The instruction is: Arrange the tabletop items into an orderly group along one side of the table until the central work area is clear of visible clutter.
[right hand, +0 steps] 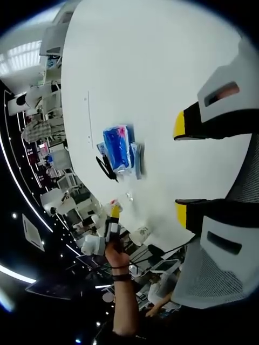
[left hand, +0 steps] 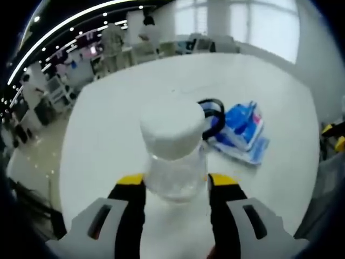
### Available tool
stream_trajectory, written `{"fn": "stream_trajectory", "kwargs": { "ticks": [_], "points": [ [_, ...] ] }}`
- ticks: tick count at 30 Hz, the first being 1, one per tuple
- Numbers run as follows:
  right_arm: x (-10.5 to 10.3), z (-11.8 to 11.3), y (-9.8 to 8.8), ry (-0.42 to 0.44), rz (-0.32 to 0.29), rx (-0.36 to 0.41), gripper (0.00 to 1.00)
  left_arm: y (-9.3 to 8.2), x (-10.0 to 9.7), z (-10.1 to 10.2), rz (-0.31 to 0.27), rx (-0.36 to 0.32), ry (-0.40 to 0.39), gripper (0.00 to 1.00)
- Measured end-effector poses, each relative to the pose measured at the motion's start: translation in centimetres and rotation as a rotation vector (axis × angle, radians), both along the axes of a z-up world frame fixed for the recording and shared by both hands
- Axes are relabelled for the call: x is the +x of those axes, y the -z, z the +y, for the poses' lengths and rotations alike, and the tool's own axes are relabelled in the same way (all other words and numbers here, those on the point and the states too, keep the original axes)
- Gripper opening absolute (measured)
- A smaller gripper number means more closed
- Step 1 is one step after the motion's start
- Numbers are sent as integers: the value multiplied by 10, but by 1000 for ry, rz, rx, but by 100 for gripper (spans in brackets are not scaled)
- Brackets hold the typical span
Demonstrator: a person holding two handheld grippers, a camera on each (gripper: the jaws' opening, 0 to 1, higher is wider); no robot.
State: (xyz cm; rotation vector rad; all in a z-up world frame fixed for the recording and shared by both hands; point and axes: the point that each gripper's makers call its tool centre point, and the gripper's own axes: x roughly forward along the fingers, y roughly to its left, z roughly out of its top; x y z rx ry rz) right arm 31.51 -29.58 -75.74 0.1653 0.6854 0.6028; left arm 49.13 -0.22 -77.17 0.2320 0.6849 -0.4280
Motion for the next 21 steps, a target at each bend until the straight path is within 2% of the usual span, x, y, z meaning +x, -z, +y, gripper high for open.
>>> {"fn": "stream_trajectory", "kwargs": {
  "ticks": [1, 2, 4, 12, 14, 16, 21],
  "points": [
    [0, -1, 0, 4, -1, 2, 44, -1, 0, 2, 9, -4, -16, 69],
    [0, -1, -1, 5, 0, 3, 43, -3, 1, 3, 10, -8, -23, 74],
    [1, -1, 0, 7, 0, 6, 43, -10, 1, 0, -8, -29, -13, 78],
    [1, -1, 0, 4, 2, 6, 43, -20, 4, -6, -36, -43, 12, 76],
    [1, -1, 0, 6, 1, 7, 43, -20, 5, -6, -37, -8, 25, 73],
    [1, -2, 0, 6, 1, 6, 43, -23, 5, -8, -43, -14, 38, 72],
    [1, -2, 0, 8, 0, 10, 43, -38, 10, -11, -85, -23, 55, 69]
  ]
}}
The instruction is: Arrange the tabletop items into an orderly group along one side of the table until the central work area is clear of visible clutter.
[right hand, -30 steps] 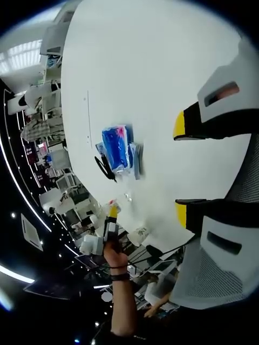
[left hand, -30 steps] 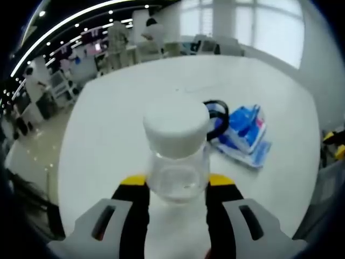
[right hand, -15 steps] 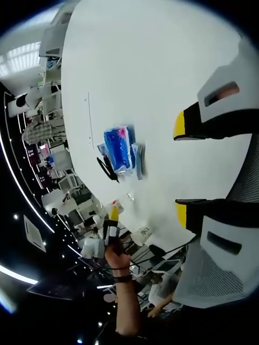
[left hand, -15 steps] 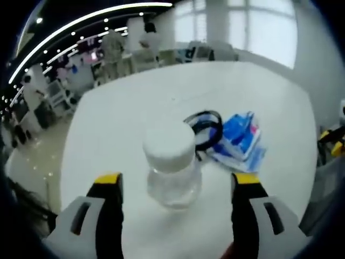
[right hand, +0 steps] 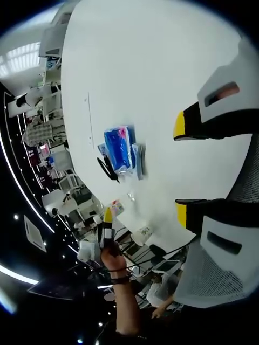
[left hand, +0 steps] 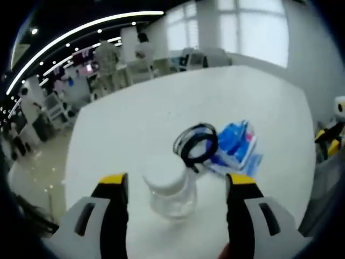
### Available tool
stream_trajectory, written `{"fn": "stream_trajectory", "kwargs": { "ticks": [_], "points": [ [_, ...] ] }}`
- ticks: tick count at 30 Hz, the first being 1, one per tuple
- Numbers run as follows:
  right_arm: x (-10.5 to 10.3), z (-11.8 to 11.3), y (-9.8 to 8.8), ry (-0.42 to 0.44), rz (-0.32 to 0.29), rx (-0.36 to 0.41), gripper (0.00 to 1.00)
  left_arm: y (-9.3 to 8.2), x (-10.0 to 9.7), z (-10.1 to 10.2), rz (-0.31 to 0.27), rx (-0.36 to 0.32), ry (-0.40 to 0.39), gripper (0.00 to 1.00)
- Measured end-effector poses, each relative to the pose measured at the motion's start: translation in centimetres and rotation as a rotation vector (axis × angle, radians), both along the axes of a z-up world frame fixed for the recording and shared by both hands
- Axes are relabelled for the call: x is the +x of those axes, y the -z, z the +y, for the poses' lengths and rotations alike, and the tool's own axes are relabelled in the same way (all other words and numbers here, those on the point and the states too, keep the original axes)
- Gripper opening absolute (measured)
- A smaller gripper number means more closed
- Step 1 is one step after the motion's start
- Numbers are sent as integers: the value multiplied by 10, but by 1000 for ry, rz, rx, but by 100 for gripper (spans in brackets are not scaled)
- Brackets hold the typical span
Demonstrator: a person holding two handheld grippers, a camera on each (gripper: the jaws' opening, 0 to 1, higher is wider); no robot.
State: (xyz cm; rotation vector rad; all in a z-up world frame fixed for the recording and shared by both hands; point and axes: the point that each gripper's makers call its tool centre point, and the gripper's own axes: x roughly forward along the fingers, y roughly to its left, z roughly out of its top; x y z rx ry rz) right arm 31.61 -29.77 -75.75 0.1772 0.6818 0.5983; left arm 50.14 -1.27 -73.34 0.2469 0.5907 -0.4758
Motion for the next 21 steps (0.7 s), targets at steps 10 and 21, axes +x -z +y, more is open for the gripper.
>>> {"fn": "stream_trajectory", "kwargs": {
  "ticks": [10, 21],
  "points": [
    [0, -1, -1, 5, -2, 3, 42, -17, 4, 4, -33, -53, -8, 49],
    [0, 0, -2, 7, -5, 6, 41, -18, 3, 10, -33, -119, -143, 21]
  ]
}}
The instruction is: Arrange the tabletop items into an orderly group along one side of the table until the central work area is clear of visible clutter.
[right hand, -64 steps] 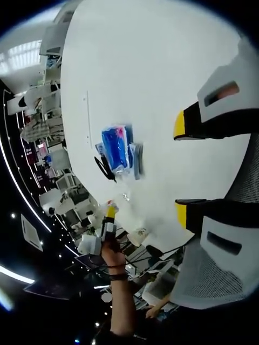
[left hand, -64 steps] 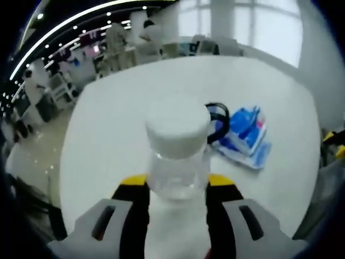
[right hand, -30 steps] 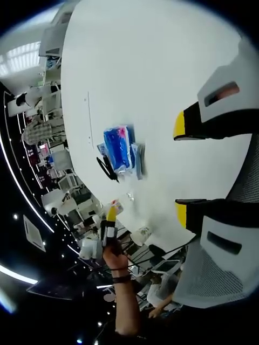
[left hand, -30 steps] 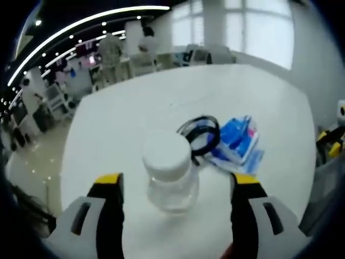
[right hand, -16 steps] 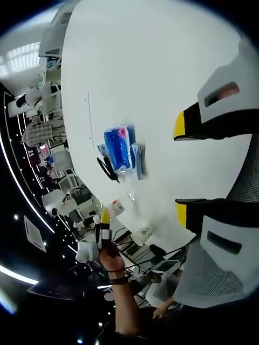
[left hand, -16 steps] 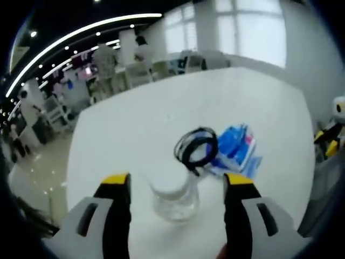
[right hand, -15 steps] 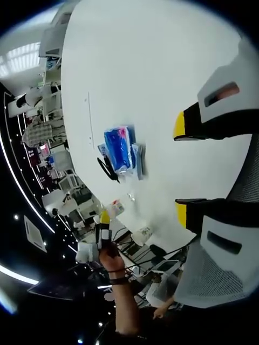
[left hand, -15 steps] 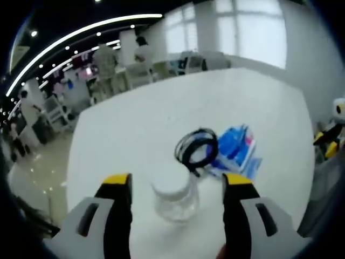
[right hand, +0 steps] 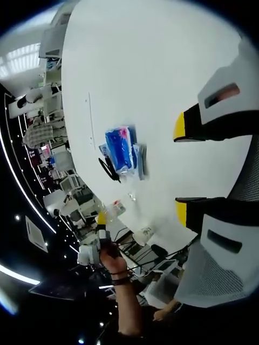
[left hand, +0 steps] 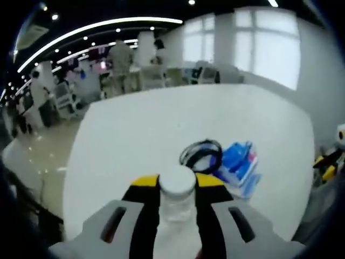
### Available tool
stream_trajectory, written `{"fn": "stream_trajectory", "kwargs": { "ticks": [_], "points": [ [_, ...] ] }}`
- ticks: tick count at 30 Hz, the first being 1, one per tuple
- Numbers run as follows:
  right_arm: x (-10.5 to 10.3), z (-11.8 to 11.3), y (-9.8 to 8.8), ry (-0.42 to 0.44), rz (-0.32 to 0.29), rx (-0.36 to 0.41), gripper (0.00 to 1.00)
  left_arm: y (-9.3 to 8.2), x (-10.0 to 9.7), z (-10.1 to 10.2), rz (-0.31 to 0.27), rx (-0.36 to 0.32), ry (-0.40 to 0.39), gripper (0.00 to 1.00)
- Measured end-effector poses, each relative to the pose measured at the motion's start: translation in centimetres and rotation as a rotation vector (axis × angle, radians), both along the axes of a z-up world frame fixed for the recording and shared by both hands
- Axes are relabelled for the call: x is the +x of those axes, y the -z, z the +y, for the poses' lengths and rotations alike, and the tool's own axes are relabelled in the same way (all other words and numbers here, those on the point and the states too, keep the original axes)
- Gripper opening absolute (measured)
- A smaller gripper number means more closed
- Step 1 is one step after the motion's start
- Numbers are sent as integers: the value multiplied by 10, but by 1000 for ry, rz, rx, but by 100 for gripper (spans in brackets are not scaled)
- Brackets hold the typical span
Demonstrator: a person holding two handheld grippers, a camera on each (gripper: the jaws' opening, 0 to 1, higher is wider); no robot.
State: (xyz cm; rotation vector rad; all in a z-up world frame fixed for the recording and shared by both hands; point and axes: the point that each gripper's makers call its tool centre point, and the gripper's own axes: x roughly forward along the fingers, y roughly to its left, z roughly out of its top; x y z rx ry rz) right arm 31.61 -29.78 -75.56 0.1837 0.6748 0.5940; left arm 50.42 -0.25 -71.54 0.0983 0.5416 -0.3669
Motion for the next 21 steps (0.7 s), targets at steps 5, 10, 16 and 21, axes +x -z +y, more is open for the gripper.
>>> {"fn": "stream_trajectory", "kwargs": {
  "ticks": [5, 10, 16, 21],
  "points": [
    [0, 1, 1, -6, 2, -2, 40, 0, 5, 5, 4, -21, -136, 21],
    [0, 0, 1, -4, 1, 1, 40, 1, 7, 4, -4, -26, -214, 21],
    [-1, 2, 1, -13, 7, 3, 38, 0, 9, -1, -27, 35, -195, 51],
    [0, 1, 0, -8, 2, 6, 38, -3, 9, -5, -34, 43, -133, 66]
  ]
}}
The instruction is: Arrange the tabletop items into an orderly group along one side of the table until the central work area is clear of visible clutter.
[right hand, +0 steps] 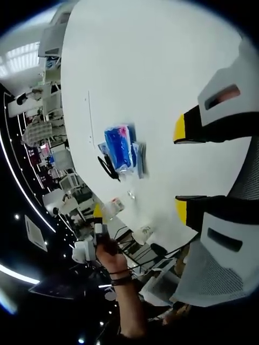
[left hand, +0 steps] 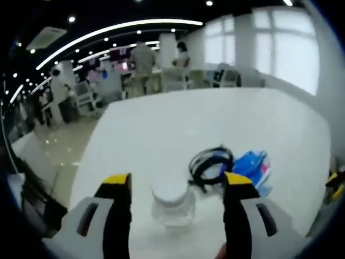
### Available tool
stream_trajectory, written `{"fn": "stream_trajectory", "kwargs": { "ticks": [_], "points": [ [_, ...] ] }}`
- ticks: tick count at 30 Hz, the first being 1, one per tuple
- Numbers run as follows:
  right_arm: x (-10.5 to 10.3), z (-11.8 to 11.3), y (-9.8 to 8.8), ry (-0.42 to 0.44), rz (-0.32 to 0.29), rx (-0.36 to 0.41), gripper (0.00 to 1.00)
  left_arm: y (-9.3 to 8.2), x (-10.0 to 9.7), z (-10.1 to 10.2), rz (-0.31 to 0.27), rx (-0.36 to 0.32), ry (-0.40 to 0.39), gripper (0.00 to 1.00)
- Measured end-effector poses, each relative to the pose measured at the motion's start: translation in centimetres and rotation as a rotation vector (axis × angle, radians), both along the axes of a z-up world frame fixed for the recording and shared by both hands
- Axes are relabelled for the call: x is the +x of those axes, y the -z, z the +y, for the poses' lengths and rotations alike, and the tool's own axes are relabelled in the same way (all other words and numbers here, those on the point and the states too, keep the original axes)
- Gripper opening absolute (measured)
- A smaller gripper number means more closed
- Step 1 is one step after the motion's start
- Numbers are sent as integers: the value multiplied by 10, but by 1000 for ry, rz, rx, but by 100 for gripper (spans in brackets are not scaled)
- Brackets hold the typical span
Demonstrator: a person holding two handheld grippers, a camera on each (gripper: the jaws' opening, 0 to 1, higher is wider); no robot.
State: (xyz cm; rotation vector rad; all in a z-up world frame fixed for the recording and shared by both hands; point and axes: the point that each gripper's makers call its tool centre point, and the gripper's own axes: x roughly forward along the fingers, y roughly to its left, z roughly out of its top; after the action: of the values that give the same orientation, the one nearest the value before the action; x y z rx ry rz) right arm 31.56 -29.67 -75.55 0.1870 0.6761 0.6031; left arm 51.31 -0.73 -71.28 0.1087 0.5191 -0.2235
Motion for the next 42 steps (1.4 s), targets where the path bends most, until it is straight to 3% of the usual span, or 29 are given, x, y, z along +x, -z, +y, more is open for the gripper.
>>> {"fn": "stream_trajectory", "kwargs": {
  "ticks": [5, 15, 24, 29, 34, 42],
  "points": [
    [0, 0, 0, -3, -1, -1, 38, 3, -4, 6, 8, 16, 17, 71],
    [0, 1, 0, -6, 0, -2, 38, 10, -10, 5, 37, 4, 71, 71],
    [-1, 0, 1, -5, -1, -3, 38, 24, -16, -6, 72, 25, 207, 73],
    [-1, 0, 1, -3, 1, -3, 38, 27, -15, -11, 71, -13, 273, 74],
    [-1, -1, 2, -1, 3, -3, 38, 37, -17, -11, 100, 51, 338, 75],
    [-1, -1, 4, 0, 10, -4, 37, 53, -11, -9, 135, 89, 408, 70]
  ]
}}
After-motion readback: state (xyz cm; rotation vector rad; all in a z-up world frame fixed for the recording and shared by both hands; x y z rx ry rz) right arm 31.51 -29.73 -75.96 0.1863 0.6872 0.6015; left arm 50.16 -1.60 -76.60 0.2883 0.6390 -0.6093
